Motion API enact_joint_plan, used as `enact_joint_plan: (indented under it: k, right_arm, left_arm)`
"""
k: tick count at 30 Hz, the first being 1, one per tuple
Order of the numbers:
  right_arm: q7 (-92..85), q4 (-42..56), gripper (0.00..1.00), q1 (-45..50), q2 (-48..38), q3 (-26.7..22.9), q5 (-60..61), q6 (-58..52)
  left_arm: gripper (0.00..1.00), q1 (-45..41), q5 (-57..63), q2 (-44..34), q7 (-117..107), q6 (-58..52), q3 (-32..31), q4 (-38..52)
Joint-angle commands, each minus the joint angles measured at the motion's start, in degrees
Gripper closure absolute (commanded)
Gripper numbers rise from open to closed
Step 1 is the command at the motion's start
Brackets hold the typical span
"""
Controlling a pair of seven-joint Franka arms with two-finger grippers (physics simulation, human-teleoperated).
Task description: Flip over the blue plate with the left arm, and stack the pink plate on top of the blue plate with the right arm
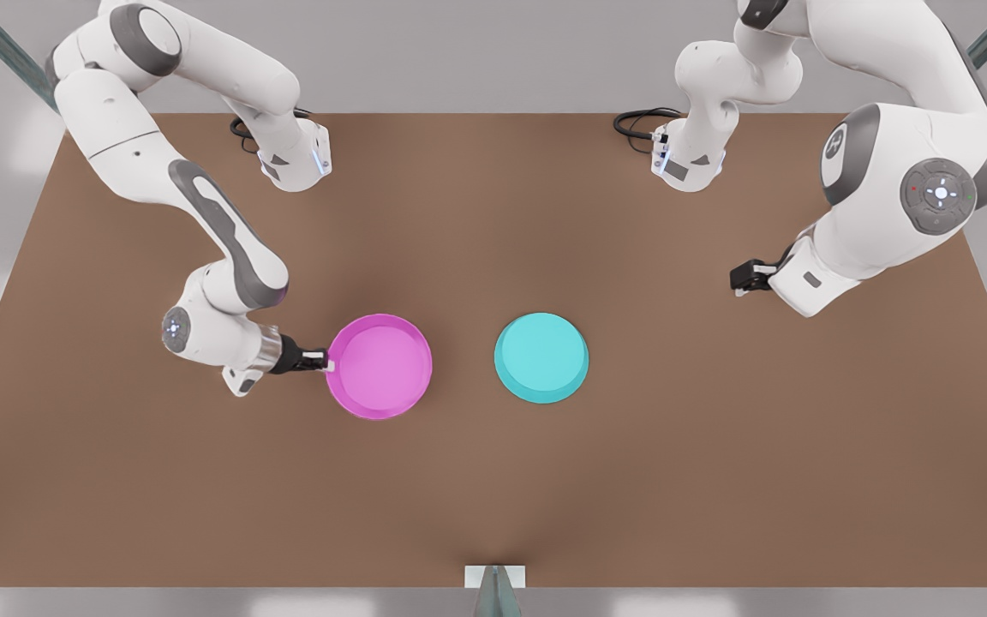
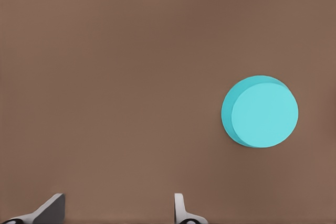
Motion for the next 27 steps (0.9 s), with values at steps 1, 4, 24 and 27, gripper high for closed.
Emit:
enact_joint_plan:
  k: [1,4,24,27]
  right_arm:
    - [0.1,0.1,0.79,0.1,0.0,-0.2,0.1,0.0]
    - [0.3,0.4,0.79,1.3,0.2,-0.9,0.1,0.0]
    - [2.1,2.5,0.79,10.0,1.4,-6.3,4.1,8.1]
    - [2.4,2.4,0.79,10.0,1.4,-6.2,4.2,9.5]
  left_arm:
    - [0.0,0.0,0.0,0.0,0.0,0.0,0.0,0.0]
    - [0.0,0.0,0.0,0.0,0.0,0.0,0.0,0.0]
    - [0.0,0.0,0.3,0.4,0.0,0.0,0.0,0.8]
    - [0.0,0.1,0.3,0.4,0.0,0.0,0.0,0.8]
